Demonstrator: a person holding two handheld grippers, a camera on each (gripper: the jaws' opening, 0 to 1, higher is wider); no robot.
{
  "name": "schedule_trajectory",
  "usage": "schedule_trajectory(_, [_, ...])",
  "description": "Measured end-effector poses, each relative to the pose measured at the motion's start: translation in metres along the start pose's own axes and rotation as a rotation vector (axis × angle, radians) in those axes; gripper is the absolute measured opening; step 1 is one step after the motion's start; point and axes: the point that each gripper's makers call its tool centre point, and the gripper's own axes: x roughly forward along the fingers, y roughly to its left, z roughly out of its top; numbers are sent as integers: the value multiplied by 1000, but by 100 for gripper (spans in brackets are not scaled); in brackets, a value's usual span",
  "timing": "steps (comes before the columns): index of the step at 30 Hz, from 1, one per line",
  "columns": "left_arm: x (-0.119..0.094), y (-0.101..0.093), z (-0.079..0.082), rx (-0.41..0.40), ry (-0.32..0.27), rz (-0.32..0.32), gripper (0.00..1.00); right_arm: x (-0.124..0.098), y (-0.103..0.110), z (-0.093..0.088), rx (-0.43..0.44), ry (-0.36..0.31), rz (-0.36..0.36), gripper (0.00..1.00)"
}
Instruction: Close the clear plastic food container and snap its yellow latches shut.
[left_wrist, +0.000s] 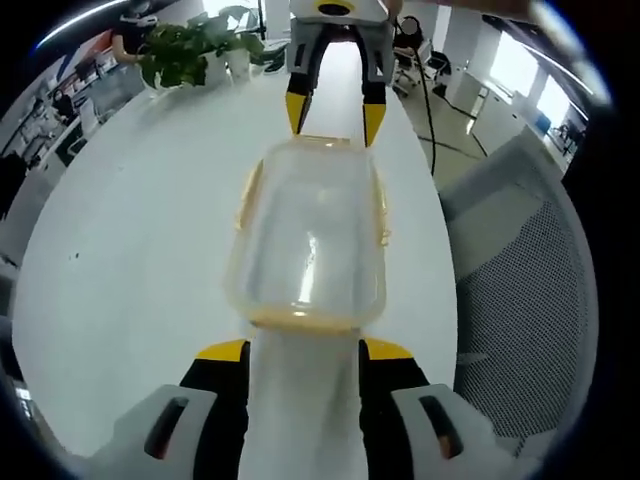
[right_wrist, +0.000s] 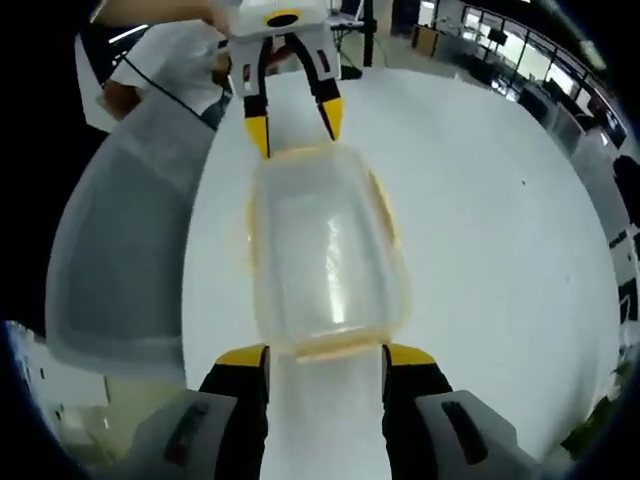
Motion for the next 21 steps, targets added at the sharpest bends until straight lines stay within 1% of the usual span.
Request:
schedule_trajectory(3, [-1, 0, 0, -43, -3, -1, 43, 0, -1, -1, 5, 4, -8, 43])
schedule_trajectory(5, [-3, 0, 1, -53, -5, -1, 43, 0, -1, -3, 3, 15, -8, 42])
schedule_trajectory(7, [-4, 3, 2, -87, -8, 10, 43, -1, -2, -3, 18, 14, -9, 42])
schedule_trajectory(10, [-5, 7, 4, -172, -20, 22, 42, -3, -5, -2, 79, 2, -15, 42])
schedule_trajectory(13, [-6, 11, 6, -212, -28, 35, 41, -3, -9, -4, 127, -3, -32, 42])
schedule_trajectory(16, [-6, 8, 4, -226, -12, 39, 41, -5, -12, -4, 166, -13, -43, 40])
schedule_trajectory(20, [-6, 8, 1, -312, -8, 44, 41, -8, -15, -4, 235, -23, -58, 40])
schedule_trajectory(21, [-6, 8, 0, -322, -8, 44, 41, -8, -16, -4, 253, -27, -59, 40])
